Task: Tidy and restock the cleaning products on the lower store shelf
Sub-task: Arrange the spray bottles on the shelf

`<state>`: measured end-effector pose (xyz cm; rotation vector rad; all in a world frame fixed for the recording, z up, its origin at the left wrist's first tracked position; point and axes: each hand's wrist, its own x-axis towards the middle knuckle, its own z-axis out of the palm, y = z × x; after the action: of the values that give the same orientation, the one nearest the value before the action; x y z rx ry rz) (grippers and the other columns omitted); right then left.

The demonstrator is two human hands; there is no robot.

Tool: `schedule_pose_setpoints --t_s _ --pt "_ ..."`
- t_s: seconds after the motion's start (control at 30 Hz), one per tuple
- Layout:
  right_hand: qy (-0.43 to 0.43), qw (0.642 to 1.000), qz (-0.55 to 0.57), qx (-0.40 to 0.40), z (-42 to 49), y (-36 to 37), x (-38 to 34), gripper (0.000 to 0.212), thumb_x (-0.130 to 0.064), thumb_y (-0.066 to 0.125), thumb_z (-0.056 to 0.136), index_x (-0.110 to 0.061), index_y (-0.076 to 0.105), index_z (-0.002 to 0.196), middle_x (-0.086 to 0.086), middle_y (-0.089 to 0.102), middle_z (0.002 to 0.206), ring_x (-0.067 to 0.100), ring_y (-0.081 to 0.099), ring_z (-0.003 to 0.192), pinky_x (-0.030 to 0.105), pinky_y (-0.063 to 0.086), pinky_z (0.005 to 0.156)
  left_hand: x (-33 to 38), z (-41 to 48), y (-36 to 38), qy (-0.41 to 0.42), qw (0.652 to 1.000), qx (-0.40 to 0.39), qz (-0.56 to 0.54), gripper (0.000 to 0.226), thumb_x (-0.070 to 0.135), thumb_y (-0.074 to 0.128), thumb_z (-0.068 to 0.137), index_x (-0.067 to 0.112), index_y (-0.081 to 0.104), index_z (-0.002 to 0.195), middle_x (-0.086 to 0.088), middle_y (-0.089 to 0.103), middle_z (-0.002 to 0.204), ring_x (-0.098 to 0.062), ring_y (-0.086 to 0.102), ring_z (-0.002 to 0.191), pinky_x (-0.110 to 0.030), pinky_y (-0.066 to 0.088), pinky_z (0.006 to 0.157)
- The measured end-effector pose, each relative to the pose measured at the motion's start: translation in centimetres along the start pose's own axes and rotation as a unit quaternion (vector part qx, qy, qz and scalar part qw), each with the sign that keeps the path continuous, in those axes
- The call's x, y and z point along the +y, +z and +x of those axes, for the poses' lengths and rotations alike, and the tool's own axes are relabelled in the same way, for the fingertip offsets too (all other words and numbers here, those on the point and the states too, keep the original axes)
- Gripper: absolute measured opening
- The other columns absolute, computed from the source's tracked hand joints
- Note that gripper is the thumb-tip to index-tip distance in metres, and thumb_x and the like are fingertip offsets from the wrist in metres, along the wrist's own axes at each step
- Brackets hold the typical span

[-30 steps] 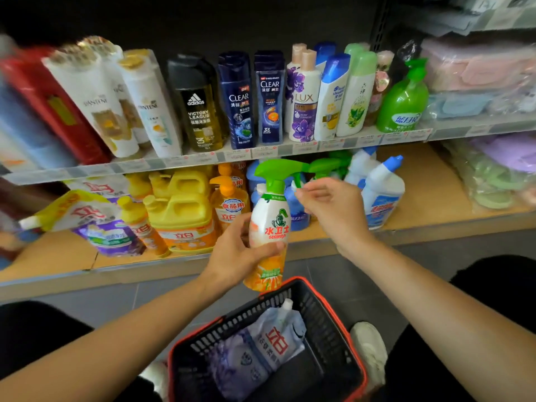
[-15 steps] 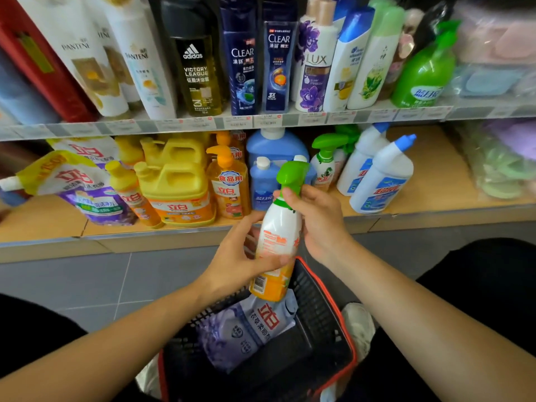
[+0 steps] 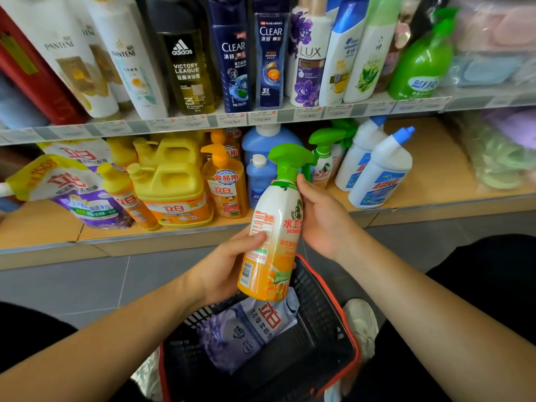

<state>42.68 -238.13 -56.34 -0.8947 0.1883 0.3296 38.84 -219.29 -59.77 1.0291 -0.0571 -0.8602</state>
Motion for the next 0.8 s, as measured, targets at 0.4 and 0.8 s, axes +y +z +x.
schedule_pose_setpoints --t_s 0.4,0.8 --pt "-0.080 0.976 -0.129 0.158 -0.9 0.6 0.1 0.023 -0.030 0.079 0.077 -0.014 0.078 0.094 0.012 0.075 0.098 0.030 0.068 0.086 0.043 0.056 0.074 -0.9 0.7 1.6 0.125 0.975 0.110 0.147 0.070 0.033 0.084 0.077 0.043 0.055 0.140 -0.006 0.072 0.125 -0.027 0.070 0.112 -0.035 0.058 0.086" --pt "-0.049 0.967 -0.203 0.148 -1.1 0.4 1.3 0.033 -0.017 0.081 0.079 -0.009 0.069 0.109 0.011 0.075 0.103 0.028 0.073 0.095 0.047 0.059 0.087 -0.5 0.9 1.1 0.171 0.943 0.185 0.217 0.069 0.018 0.072 0.088 0.043 0.044 0.147 0.000 0.075 0.117 -0.016 0.072 0.106 -0.027 0.058 0.081"
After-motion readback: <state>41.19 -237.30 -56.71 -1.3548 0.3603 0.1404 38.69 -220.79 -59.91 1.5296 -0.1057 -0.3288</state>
